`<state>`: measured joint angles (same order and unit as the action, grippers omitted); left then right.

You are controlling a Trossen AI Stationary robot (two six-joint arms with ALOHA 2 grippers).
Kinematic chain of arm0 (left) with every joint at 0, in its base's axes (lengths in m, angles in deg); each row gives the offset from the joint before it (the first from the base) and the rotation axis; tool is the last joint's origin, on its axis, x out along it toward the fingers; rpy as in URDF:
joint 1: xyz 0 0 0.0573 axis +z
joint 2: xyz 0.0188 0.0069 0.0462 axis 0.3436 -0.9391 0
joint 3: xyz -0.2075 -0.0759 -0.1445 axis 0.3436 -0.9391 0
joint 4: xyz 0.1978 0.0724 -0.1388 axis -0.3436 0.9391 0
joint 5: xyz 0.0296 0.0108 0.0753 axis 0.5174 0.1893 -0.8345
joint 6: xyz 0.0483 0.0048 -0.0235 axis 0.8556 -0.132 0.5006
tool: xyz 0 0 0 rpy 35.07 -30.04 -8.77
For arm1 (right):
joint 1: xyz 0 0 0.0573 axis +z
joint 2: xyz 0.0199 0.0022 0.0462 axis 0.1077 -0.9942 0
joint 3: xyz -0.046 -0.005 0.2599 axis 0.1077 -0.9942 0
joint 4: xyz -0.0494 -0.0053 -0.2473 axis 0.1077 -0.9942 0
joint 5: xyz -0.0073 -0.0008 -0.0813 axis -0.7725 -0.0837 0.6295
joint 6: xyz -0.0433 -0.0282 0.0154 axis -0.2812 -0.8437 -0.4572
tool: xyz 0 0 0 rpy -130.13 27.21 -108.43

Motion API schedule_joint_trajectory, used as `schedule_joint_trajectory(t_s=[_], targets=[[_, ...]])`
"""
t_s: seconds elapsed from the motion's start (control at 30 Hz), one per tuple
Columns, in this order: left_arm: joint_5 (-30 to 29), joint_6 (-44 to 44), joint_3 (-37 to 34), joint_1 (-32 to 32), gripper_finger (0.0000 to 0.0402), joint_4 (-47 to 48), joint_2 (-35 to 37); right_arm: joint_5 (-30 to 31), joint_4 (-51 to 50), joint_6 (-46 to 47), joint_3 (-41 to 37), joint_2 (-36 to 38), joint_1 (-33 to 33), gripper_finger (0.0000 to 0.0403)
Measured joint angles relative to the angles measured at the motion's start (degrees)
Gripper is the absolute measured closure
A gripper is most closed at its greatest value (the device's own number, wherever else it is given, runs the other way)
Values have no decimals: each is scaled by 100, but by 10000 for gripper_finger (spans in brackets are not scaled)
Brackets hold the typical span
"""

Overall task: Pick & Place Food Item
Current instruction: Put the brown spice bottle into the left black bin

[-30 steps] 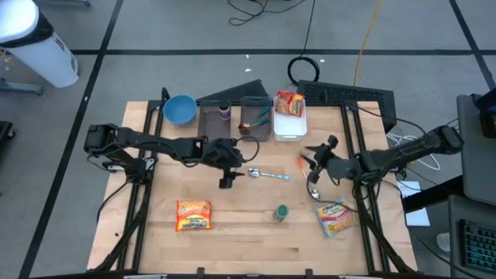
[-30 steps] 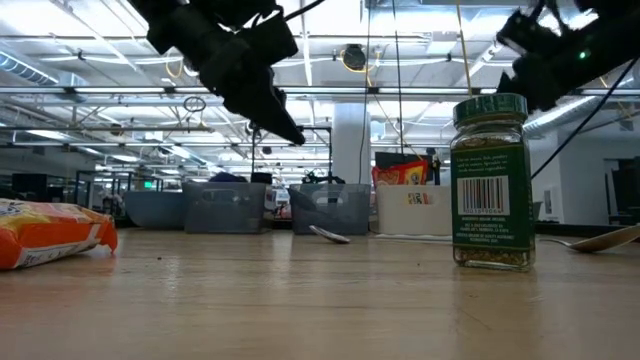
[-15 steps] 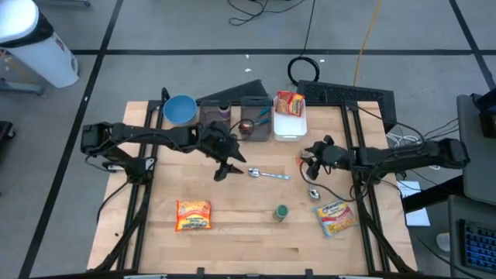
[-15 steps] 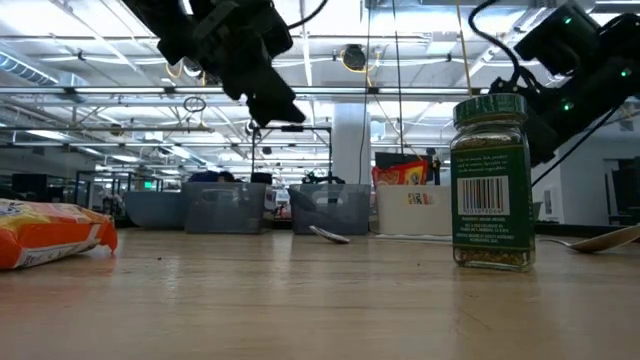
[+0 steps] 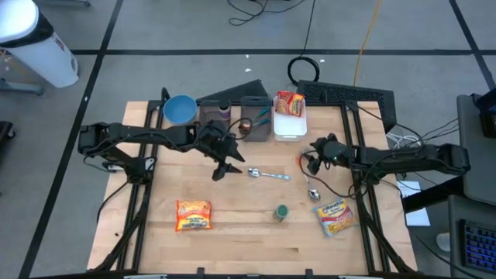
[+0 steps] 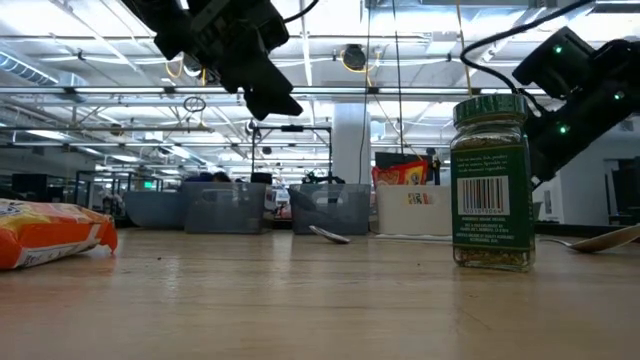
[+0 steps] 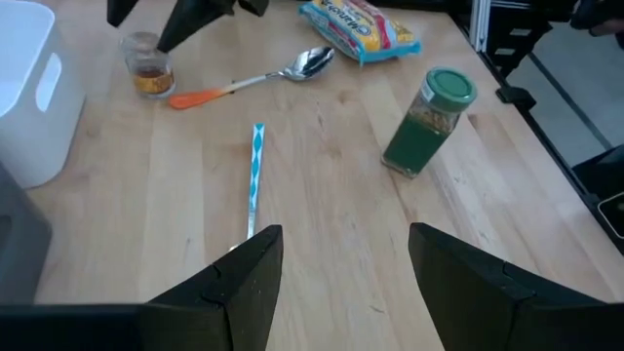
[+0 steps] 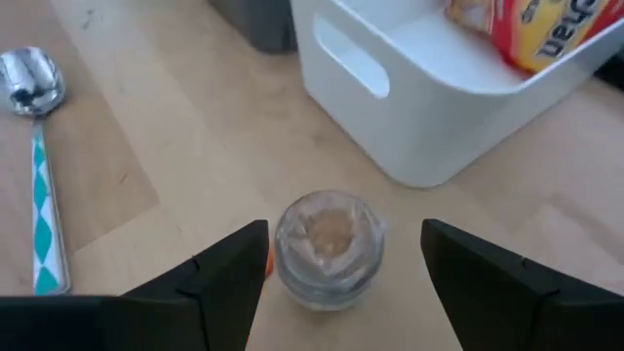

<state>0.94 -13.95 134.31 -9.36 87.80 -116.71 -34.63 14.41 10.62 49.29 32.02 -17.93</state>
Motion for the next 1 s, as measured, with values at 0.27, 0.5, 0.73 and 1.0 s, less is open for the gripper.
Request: schedule_joint_trajectory(t_s=[0.27, 0.5, 0.73, 1.0], targets=[[-14, -4, 0, 0, 167, -13, 1, -485, 928, 187, -554, 0, -169, 146], [-14, 0, 0, 0, 167, -94, 1, -487, 1517, 394, -961, -9, -169, 145], [-22, -4, 0, 0, 167, -194, -1, -587, 1856, 288, -971, -149, -169, 145], [-27, -31, 0, 0, 167, -324, -1, -600, 2283, 279, -967, -837, -166, 145]])
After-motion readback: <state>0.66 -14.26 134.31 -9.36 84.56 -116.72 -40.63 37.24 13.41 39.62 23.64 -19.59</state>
